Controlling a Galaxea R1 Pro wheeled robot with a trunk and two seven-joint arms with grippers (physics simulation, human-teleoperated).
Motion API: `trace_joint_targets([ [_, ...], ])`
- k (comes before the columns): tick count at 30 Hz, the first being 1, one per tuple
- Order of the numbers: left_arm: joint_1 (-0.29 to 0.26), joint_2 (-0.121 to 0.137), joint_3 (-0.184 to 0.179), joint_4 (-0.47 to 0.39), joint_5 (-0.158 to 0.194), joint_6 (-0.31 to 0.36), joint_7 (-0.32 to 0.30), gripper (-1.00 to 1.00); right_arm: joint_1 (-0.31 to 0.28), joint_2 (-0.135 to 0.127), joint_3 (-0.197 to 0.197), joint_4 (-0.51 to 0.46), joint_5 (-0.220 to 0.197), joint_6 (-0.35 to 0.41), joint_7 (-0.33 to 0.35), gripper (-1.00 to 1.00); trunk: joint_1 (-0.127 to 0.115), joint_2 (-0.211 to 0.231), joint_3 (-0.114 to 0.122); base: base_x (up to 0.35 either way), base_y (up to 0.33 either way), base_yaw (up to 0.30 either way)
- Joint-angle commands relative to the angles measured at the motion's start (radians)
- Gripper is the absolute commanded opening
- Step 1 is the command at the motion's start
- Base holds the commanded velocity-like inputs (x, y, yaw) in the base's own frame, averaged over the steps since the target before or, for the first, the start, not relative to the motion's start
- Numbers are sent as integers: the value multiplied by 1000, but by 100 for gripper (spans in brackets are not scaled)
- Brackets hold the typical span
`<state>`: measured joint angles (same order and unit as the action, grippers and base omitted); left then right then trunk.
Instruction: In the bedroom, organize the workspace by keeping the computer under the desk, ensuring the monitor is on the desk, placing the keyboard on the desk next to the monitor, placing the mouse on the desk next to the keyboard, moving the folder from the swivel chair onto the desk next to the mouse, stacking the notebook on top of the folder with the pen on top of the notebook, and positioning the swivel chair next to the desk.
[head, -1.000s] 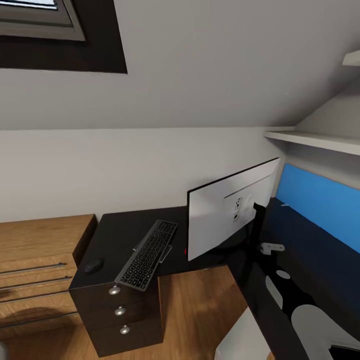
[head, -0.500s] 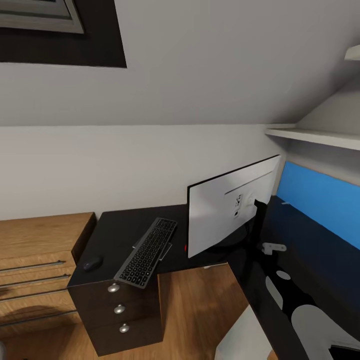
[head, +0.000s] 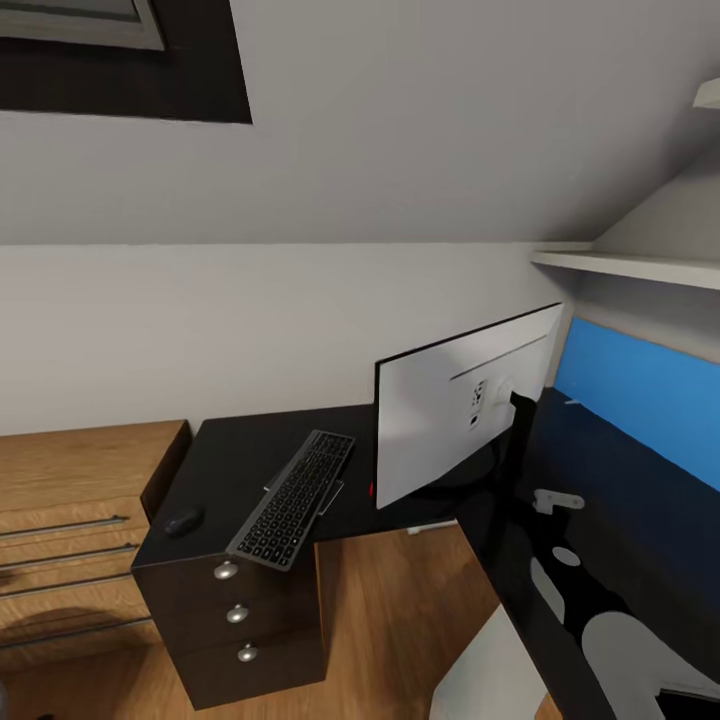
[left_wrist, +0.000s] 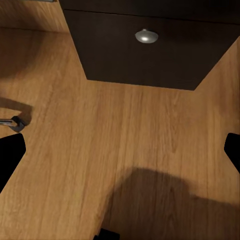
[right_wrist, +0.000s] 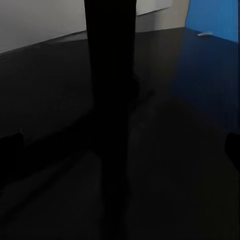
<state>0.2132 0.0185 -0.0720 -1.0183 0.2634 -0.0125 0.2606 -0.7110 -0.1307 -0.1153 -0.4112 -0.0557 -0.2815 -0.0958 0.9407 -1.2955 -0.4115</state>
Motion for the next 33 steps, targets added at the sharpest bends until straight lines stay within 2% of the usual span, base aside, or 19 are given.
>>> trace_joint_targets([
  [1, 0, 1, -5, -1, 10, -1, 8, 100, -1, 0, 0, 8, -6, -9, -3, 100, 4, -8, -4, 0, 0, 0],
  [17, 0, 4, -6, 8, 10, -2, 7, 100, -1, 2, 3, 34, -4, -46, -15, 100, 8, -15, -7, 0, 0, 0],
  [24, 0, 3, -8, 22, 9, -3, 5, 100, -1, 2, 4, 34, -2, -162, -14, 100, 8, -15, -7, 0, 0, 0],
  [25, 0, 2, -8, 24, 9, -3, 5, 100, -1, 3, 5, 39, -2, -217, -14, 100, 8, -15, -7, 0, 0, 0],
  [33, 0, 2, -10, 47, 7, -5, 5, 100, 0, 3, 5, 44, -1, -265, -14, 100, 8, -15, -7, 9, 0, 0],
])
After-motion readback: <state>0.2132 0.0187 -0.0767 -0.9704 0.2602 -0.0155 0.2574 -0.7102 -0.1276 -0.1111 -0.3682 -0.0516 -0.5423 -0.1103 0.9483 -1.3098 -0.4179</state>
